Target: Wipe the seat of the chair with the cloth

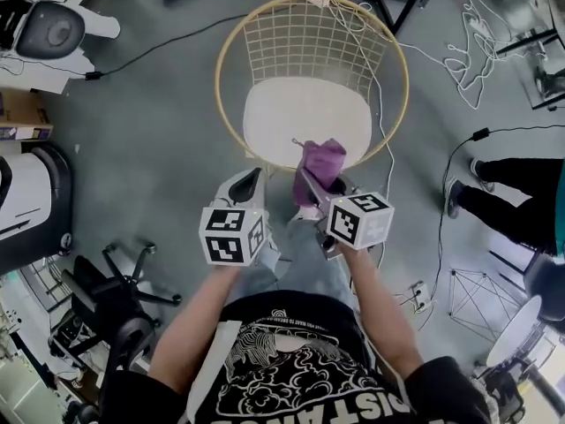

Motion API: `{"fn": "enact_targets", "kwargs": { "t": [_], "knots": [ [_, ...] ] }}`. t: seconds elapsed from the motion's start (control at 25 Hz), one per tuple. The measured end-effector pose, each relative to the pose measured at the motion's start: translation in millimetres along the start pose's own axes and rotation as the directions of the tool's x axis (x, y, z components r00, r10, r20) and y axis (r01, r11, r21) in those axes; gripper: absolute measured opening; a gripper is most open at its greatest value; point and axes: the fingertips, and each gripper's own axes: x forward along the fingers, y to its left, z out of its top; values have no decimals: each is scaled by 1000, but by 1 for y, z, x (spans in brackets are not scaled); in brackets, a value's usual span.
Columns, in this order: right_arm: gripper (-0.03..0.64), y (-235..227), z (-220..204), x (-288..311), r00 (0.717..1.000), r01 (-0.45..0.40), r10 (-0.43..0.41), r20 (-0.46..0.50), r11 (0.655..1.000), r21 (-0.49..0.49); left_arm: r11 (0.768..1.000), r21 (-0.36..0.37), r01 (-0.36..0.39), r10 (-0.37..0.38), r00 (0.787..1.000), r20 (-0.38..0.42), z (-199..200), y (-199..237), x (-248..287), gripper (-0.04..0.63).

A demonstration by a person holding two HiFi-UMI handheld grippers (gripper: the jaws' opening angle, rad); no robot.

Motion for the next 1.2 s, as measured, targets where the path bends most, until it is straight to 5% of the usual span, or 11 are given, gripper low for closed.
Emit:
{"fn": "enact_targets", "kwargs": {
  "t": [0.44, 0.88, 1.2],
  "knots": [
    [66, 73, -1, -44, 978, 154, -137, 159, 983, -99, 981, 97, 167, -173, 983, 59, 14, -34, -52, -5],
    [64, 132, 21, -73, 918, 305, -218, 331, 921, -242, 960, 181, 213, -236, 964, 120, 39, -50, -89, -8],
    [63, 144, 32, -84, 887, 370, -257, 383, 893, -256, 942, 245, 228, -270, 950, 155, 55, -59, -108, -9]
  ]
}}
